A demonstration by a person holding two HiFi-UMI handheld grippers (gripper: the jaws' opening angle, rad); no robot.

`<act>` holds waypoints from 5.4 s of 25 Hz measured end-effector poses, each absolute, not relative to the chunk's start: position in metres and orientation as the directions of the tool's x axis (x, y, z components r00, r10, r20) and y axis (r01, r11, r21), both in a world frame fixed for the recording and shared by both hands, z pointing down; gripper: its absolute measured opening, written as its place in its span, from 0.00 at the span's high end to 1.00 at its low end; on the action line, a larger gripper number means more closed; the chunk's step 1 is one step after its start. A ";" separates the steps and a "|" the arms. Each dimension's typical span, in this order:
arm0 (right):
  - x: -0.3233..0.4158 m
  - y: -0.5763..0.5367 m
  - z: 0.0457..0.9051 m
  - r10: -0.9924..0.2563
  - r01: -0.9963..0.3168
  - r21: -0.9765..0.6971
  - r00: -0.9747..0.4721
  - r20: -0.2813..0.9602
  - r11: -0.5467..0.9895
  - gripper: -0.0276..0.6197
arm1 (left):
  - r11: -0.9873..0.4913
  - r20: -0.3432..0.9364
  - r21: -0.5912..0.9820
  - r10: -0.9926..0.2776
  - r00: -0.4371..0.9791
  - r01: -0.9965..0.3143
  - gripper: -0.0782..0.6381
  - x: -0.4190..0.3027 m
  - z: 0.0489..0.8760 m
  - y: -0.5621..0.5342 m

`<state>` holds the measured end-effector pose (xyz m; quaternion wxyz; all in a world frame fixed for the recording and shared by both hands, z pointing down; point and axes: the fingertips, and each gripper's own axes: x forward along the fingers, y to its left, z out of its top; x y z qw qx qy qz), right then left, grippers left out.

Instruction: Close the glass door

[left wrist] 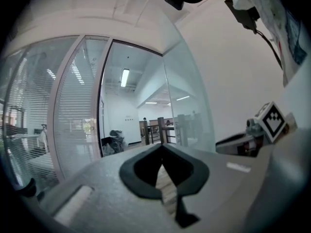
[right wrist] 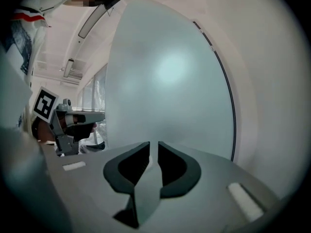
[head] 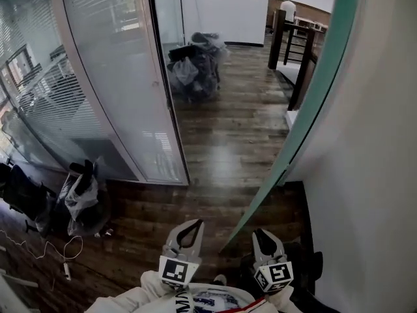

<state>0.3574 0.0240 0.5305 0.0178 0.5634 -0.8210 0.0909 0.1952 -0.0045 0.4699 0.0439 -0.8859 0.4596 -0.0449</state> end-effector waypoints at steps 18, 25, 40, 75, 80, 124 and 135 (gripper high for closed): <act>0.321 -0.043 0.602 -0.731 -0.761 -0.061 -0.640 0.237 0.646 0.54 | -0.345 0.019 -0.164 -0.938 0.347 -0.924 0.89 0.160 0.464 -0.001; 0.309 -0.058 0.603 -0.732 -0.758 -0.088 -0.648 0.212 0.646 0.74 | -0.337 0.042 -0.156 -0.941 0.335 -0.928 0.89 0.144 0.474 -0.013; 0.294 -0.085 0.606 -0.827 -0.852 -0.103 -0.523 0.205 0.513 0.76 | -0.444 0.021 -0.106 -0.896 0.444 -0.890 0.89 0.109 0.481 -0.094; 0.184 -0.266 0.607 -0.907 -0.931 -0.085 -0.365 0.213 0.354 0.76 | -0.498 0.039 -0.084 -0.867 0.496 -0.863 0.89 -0.043 0.494 -0.213; 0.171 -0.291 0.606 -0.911 -0.934 -0.080 -0.357 0.207 0.348 0.76 | -0.480 0.051 -0.101 -0.877 0.478 -0.871 0.89 -0.049 0.498 -0.224; 0.097 -0.509 0.598 -0.917 -0.942 -0.008 -0.328 0.228 0.335 0.76 | -0.239 0.160 -0.104 -0.962 0.221 -0.966 0.89 -0.088 0.529 -0.438; 0.095 -0.541 0.603 -0.921 -0.955 -0.010 -0.290 0.259 0.298 0.76 | -0.316 0.185 -0.078 -0.937 0.298 -0.945 0.89 -0.098 0.544 -0.492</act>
